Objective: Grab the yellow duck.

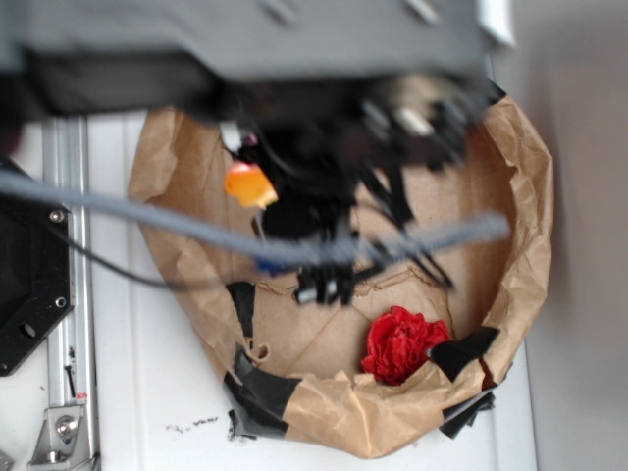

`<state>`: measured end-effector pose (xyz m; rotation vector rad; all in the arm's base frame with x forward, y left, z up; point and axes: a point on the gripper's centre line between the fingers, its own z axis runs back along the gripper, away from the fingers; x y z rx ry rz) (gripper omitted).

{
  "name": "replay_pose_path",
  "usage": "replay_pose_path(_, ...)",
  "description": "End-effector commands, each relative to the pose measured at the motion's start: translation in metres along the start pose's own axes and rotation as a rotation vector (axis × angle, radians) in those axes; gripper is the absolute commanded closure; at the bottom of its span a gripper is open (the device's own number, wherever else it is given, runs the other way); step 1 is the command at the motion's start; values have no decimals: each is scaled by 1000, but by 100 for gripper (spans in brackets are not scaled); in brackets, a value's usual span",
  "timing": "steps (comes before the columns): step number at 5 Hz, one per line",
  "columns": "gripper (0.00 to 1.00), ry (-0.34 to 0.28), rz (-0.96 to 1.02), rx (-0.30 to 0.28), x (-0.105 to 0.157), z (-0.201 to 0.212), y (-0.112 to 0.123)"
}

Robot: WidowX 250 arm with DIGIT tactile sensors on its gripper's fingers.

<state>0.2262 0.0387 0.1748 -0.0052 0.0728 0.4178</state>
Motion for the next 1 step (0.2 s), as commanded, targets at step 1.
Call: replay_pose_path(1,100,-17,96,-56,6,16,0)
